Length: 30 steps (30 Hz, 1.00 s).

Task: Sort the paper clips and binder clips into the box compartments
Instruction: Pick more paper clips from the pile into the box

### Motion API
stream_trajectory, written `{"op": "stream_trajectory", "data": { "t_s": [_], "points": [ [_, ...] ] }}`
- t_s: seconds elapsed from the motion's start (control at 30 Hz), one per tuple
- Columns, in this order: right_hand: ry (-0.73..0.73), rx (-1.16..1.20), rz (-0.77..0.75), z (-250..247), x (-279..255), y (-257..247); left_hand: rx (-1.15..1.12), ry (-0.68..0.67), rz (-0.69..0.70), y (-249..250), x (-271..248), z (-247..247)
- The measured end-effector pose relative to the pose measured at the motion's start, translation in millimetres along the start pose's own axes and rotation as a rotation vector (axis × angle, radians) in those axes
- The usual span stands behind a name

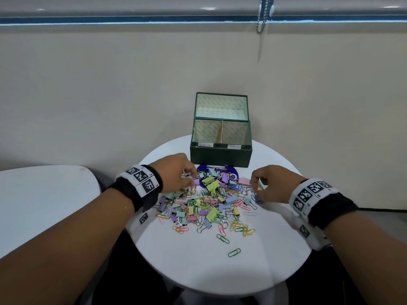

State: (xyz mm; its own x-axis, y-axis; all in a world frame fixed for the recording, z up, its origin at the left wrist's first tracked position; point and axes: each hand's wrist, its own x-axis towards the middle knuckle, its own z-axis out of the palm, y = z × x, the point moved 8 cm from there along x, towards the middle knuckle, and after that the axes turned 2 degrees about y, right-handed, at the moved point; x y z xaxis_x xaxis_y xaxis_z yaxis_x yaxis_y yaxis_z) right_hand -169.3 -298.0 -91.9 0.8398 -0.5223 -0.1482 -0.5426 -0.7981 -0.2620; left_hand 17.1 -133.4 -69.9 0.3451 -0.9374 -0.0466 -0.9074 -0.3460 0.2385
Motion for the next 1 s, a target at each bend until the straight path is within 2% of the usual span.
{"op": "stream_trajectory", "data": {
  "t_s": [0.1, 0.3, 0.47, 0.57, 0.77, 1.0],
  "points": [
    [-0.066, -0.038, 0.024, 12, 0, 4, -0.031, 0.049, 0.027, 5, -7, -5],
    [0.037, -0.121, -0.001, 6, 3, 4, -0.102, -0.002, 0.083, 6, -38, 2],
    [0.142, 0.001, -0.05, -3, 4, 3, -0.013, -0.118, 0.071, 11, -44, 10],
    [0.193, 0.098, -0.067, -10, 1, 1, 0.03, -0.094, 0.073, 14, -36, 9],
    [0.276, 0.204, -0.015, -19, -2, 5, -0.025, 0.045, 0.088, 18, -30, -3],
    [0.259, 0.202, 0.029, -18, 0, 9, 0.009, -0.058, 0.089, 23, -31, 7]
  ]
}}
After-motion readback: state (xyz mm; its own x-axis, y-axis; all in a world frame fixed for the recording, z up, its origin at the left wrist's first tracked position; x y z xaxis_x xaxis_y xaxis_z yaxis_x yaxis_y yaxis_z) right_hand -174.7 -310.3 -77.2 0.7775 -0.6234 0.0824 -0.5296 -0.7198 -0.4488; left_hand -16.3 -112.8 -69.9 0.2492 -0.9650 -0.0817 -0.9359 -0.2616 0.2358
